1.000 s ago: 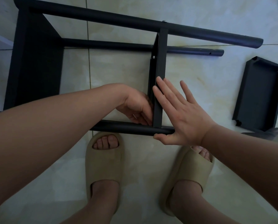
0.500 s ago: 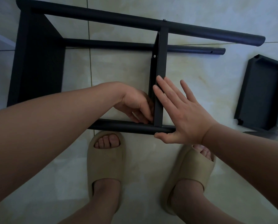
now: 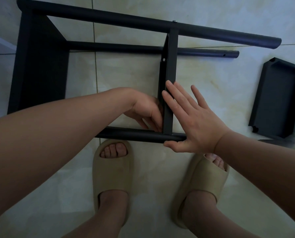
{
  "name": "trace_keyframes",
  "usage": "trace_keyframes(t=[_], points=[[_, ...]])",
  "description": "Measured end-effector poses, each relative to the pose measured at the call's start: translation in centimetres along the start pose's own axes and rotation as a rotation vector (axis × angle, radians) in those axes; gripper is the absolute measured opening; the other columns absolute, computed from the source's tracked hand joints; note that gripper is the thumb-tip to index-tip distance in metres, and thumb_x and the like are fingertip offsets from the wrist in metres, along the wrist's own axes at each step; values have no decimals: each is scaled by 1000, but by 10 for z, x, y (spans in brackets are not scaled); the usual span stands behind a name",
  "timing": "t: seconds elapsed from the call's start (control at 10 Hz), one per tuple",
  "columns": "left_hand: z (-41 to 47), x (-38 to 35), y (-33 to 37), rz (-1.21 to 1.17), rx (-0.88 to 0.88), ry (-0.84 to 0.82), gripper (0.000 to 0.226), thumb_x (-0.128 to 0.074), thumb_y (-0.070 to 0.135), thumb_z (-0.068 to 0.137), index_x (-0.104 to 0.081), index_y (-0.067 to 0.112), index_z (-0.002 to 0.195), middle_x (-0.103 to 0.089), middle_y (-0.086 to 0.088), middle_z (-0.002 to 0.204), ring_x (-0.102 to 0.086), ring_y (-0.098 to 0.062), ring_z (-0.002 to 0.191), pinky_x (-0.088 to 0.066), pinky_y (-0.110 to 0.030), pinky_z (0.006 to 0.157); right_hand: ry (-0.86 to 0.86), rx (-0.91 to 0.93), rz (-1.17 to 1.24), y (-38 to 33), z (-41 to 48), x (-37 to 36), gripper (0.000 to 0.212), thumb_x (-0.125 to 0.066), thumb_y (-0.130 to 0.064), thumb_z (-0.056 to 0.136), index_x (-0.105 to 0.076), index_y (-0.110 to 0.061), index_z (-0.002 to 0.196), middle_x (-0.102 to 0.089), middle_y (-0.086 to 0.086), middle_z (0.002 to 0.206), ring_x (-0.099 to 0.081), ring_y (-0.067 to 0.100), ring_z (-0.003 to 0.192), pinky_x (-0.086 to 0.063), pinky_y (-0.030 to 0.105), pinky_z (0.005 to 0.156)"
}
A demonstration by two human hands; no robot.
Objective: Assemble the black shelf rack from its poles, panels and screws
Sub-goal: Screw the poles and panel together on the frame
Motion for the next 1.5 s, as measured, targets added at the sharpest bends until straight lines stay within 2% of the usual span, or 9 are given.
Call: trace_keyframes(t=[0.1, 0.3, 0.4, 0.6, 1.0, 1.2, 1.3, 1.5], points=[[-1, 0, -2, -29, -11, -19, 16, -66, 5, 90, -73, 15, 101, -76, -6, 108, -71, -18, 107, -49, -40, 104, 9, -1, -1, 0, 0, 0, 114, -46, -78, 80, -18, -3, 161, -6, 16, 170, -5, 30, 158, -12, 60, 124], [-1, 2, -3, 0, 27, -13, 20, -64, 14, 93, -73, 17, 110, -76, 3, 110, -70, -12, 108, -48, -38, 100, 8, -1, 5, 0, 0, 0, 113, -45, -78, 80, -17, -4, 161, -5, 16, 170, -4, 30, 158, -12, 60, 124], [2, 2, -6, 45, 63, -1, 23, -63, 19, 94, -72, 16, 115, -76, 3, 112, -70, -12, 108, -45, -41, 106, 9, 0, 3, 1, 0, 0, 113, -45, -78, 80, -17, -4, 161, -5, 16, 170, -4, 30, 158, -13, 60, 124], [3, -2, -2, -13, 15, -28, 21, -64, 8, 93, -70, 9, 113, -75, -9, 113, -71, -20, 107, -51, -38, 102, 19, 3, 8, 0, 1, 0, 113, -46, -78, 80, -18, -4, 161, -6, 16, 170, -4, 30, 158, -13, 60, 124], [-2, 1, -2, -14, -22, -12, 21, -63, 0, 91, -71, 9, 108, -74, -13, 113, -69, -26, 112, -46, -47, 109, 2, 0, 8, 1, 0, -1, 113, -45, -78, 80, -16, -5, 161, -4, 15, 170, -2, 29, 158, -11, 59, 124], [0, 1, -4, -9, 32, -14, 16, -62, 14, 95, -73, 15, 106, -76, -4, 110, -71, -18, 107, -46, -44, 109, 6, 1, 15, 1, 1, -1, 112, -43, -79, 81, -16, -5, 162, -4, 15, 170, -3, 29, 158, -12, 59, 124], [1, 0, -6, -10, 39, 0, 13, -64, 12, 93, -74, 15, 101, -77, -4, 104, -72, -18, 103, -48, -44, 108, 11, 3, 17, 1, 1, 0, 112, -43, -78, 81, -16, -5, 161, -5, 15, 170, -3, 29, 158, -13, 59, 124], [4, 0, -3, -14, 31, -10, 21, -67, 9, 91, -71, 10, 111, -75, -9, 111, -71, -21, 107, -47, -44, 109, 16, 3, 20, 0, 1, 0, 112, -44, -78, 81, -17, -5, 161, -6, 15, 170, -4, 30, 158, -13, 60, 124]])
Point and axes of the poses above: each hand's wrist, its own z-axis towards the middle knuckle, its own x-axis out of the back of the hand, y = z × x, the point moved 7 cm from there along z, towards the middle knuckle
